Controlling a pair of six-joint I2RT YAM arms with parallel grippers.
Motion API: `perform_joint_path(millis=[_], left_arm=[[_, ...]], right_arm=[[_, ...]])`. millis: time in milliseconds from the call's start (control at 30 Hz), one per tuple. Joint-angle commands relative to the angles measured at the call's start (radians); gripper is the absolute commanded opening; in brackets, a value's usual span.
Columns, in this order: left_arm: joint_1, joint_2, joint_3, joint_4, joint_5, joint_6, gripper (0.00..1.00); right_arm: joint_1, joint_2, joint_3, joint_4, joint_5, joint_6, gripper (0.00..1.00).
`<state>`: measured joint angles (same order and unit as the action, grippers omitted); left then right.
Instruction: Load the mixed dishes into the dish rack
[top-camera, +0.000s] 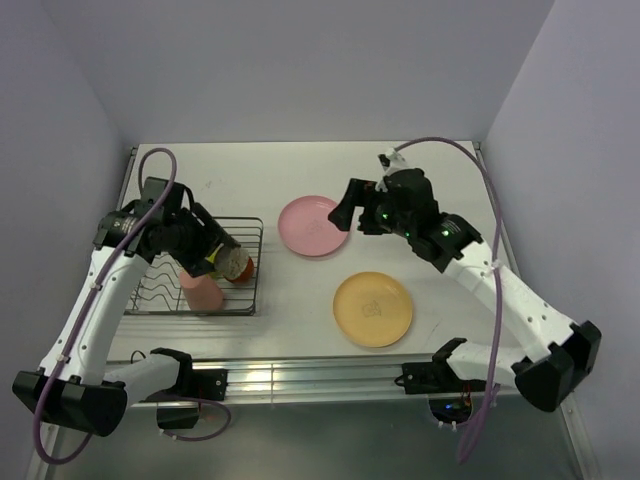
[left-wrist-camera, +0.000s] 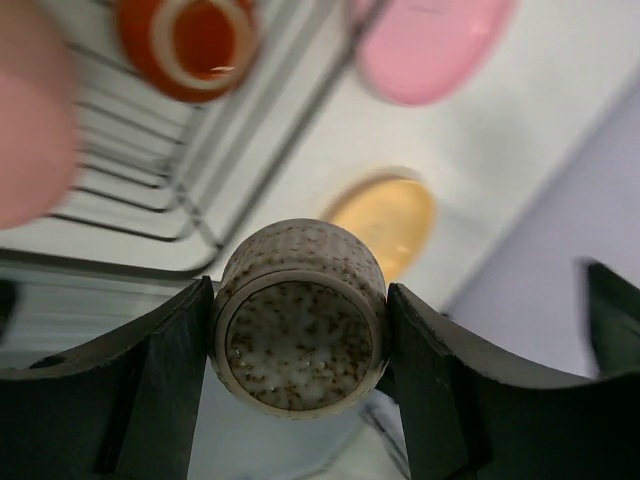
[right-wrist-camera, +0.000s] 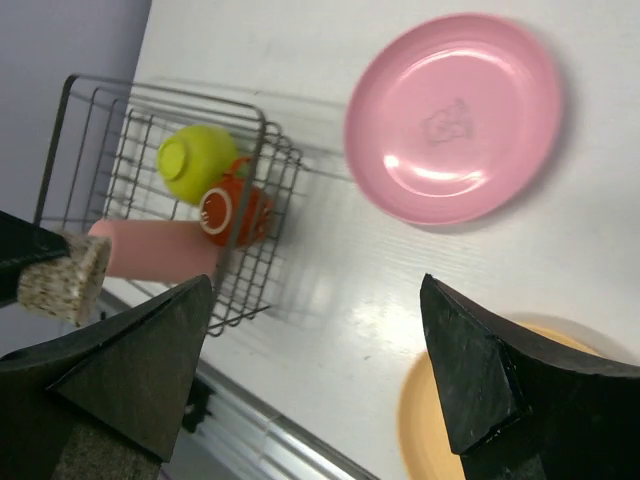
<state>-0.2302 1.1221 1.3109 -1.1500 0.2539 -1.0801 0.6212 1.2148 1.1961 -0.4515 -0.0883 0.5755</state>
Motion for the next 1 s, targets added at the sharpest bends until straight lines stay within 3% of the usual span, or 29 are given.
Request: perform_joint_path(millis=[0,967], left_arm=[[-0.049,-0.018,-0.056,-0.096,-0.198,0.144,0.0],[-0.205,0.108,-0.199,0.073,-0.416,0.174,0.0]], right_arm=[[-0.035,-0.121,-0.073,-0.079,0.075,-0.049,0.91],[-0.09,-0.228,-0.193,-0.087,-0.002,-0.055,0.91]])
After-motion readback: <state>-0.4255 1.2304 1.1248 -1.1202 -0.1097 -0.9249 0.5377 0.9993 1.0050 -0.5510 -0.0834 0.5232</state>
